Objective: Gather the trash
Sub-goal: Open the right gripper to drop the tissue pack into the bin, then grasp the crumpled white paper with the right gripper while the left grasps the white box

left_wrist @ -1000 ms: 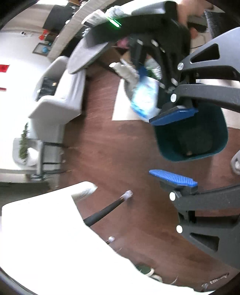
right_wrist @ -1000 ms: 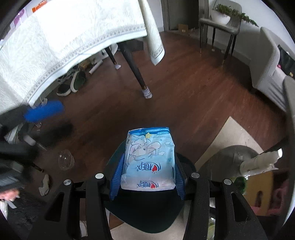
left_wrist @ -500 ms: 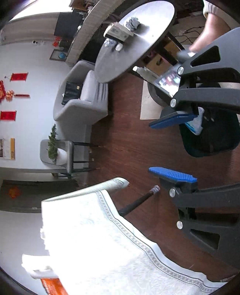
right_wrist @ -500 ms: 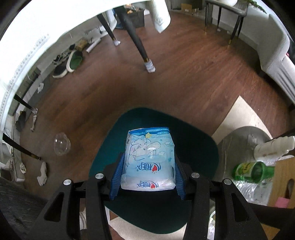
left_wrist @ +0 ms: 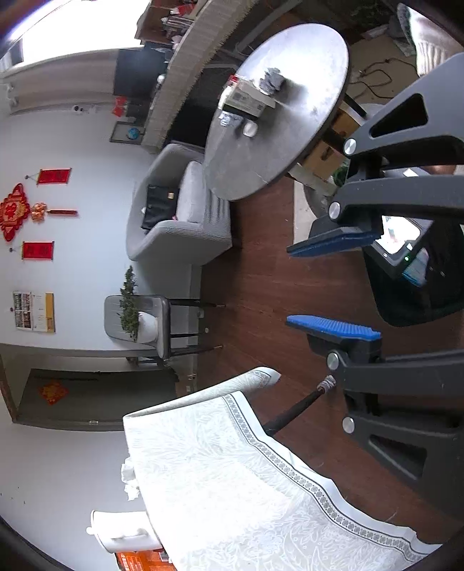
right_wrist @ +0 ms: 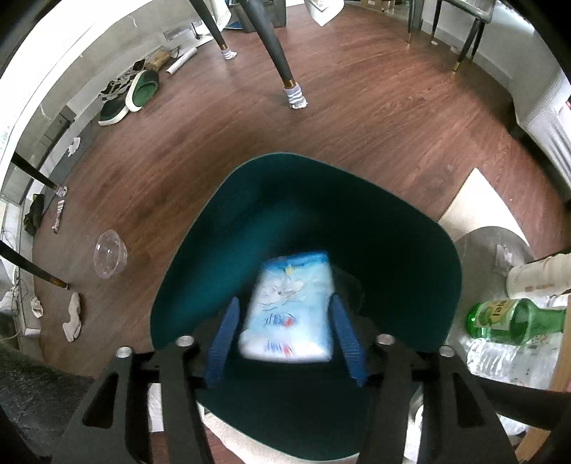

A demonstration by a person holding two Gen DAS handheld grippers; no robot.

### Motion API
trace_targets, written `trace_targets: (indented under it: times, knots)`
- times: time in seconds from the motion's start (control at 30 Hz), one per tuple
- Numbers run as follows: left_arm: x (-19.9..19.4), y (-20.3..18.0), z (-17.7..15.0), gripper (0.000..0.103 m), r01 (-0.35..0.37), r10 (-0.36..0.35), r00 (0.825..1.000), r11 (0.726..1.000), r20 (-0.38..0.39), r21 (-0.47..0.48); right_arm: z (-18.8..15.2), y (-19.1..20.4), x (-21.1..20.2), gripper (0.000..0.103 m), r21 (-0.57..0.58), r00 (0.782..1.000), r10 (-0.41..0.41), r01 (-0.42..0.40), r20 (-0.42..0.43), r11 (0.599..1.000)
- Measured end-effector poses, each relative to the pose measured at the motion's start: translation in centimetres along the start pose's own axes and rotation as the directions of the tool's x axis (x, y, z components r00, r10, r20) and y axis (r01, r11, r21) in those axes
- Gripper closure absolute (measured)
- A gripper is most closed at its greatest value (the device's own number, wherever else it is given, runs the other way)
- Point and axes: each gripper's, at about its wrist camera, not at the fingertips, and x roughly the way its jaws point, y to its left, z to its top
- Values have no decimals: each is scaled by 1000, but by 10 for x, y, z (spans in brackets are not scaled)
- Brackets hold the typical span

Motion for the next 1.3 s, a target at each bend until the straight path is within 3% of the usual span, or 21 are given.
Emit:
trace_targets:
  times: [0.27, 0.5, 0.77, 0.93, 1.3]
  knots:
    - [-15, -7, 17, 66, 5, -5, 999, 1000, 51, -6, -5, -7, -27, 35, -11, 998, -16, 17, 66, 1000]
    - [-24, -13, 30, 66, 4, -1, 997, 1000, 79, -31, -5, -5, -87, 35, -53, 977, -21, 33, 212, 998]
    - [-21, -31, 41, 57, -3, 7, 995, 999, 101, -37, -11, -16, -172, 35, -63, 916, -21, 51, 401, 997]
    - [-19, -46, 48, 45, 0, 4, 992, 999, 123, -34, -23, -41, -217, 35, -28, 870, -41, 63, 491, 998]
    - [-9, -86, 56, 31, 40, -36, 988, 999, 148, -25, -64, -99, -270, 33, 78, 809, -128, 101, 574, 992]
